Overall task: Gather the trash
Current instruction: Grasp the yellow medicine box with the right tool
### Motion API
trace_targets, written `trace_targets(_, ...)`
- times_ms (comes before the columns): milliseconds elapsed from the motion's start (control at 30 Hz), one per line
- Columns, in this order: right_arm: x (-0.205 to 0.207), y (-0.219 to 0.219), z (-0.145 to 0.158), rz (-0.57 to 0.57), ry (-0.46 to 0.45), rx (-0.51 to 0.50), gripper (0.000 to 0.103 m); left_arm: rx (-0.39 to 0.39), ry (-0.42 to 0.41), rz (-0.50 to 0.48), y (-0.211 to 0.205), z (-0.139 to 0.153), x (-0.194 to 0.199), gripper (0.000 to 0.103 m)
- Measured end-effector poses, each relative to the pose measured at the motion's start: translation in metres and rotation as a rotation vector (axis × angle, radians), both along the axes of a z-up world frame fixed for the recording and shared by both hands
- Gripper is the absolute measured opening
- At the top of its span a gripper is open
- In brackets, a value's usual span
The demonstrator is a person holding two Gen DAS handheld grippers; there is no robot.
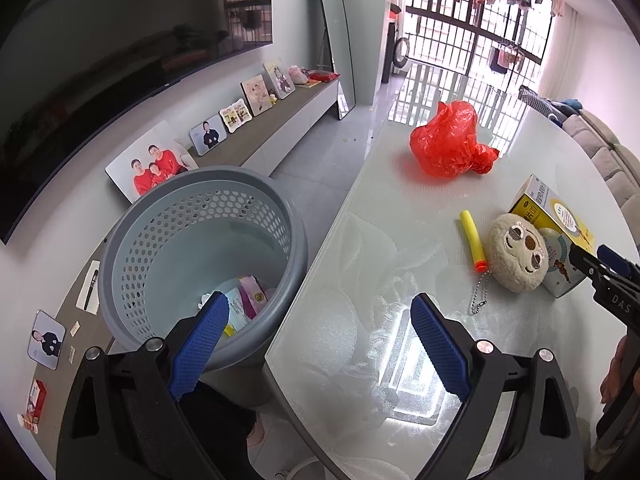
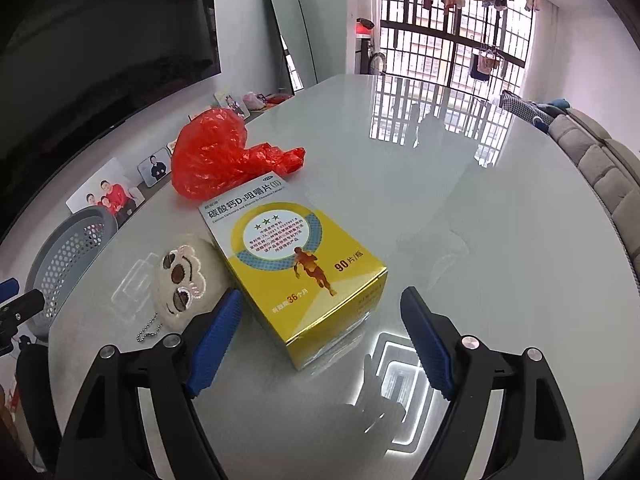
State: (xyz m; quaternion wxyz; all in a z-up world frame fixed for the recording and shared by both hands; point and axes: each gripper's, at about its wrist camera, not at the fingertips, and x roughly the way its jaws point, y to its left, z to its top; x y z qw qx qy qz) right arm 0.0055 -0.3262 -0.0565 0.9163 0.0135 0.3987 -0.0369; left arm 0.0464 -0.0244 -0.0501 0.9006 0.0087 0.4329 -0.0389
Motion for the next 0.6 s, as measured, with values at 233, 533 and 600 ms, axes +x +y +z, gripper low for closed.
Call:
trace_targets(233, 0.018, -0.004, -0.003, 0.125, 0.019, 0.017, 0.078, 0.010, -0.004, -0.003, -0.004, 0.001, -0.001, 0.090)
trace_targets(533, 0.038, 0.000, -0.014, 0.164, 0.071, 0.056, 0.078, 0.022, 0.000, -0.016, -0.015, 0.002, 0.000, 0.090)
trace_targets(600, 0.040, -0.004, -0.018, 0.152, 0.078, 0.087, 0.078, 0.020, 0.001, -0.026, -0.019, 0.001, 0.000, 0.090)
